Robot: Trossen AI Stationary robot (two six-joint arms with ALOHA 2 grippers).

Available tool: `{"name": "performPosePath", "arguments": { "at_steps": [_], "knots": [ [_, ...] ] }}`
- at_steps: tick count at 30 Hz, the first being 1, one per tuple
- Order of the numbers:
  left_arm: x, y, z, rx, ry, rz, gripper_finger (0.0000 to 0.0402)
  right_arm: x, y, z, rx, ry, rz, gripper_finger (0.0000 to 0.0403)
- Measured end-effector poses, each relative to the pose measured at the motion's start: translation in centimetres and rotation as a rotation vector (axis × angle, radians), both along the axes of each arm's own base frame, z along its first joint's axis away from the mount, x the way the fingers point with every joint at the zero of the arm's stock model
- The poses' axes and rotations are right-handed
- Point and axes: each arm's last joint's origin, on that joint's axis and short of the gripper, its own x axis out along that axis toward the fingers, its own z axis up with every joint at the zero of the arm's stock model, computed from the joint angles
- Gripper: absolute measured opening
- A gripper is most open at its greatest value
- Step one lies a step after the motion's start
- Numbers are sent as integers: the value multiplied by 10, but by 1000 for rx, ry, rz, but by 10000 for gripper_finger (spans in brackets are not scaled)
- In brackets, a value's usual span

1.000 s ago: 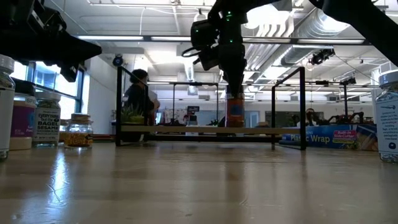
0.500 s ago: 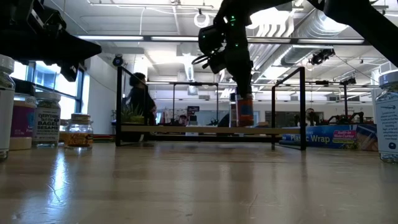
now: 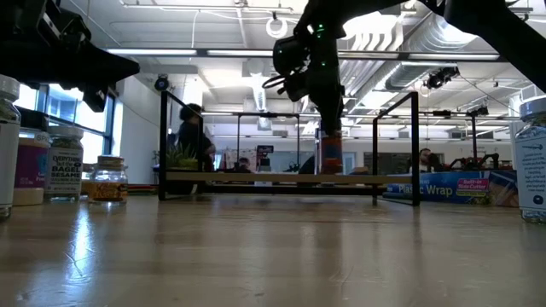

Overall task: Shelf spices
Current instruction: Put the black seasoning bottle on the shelf aligned with the other black seasoning bottles

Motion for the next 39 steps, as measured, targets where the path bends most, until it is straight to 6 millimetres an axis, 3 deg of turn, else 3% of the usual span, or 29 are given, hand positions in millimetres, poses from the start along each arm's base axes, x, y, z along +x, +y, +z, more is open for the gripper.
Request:
{"name": "performPosePath", "arguments": {
  "at_steps": [39],
  "knots": [
    [0, 0, 0, 0, 0, 0, 1, 3, -2, 0, -40, -22, -49, 229]
  ]
}}
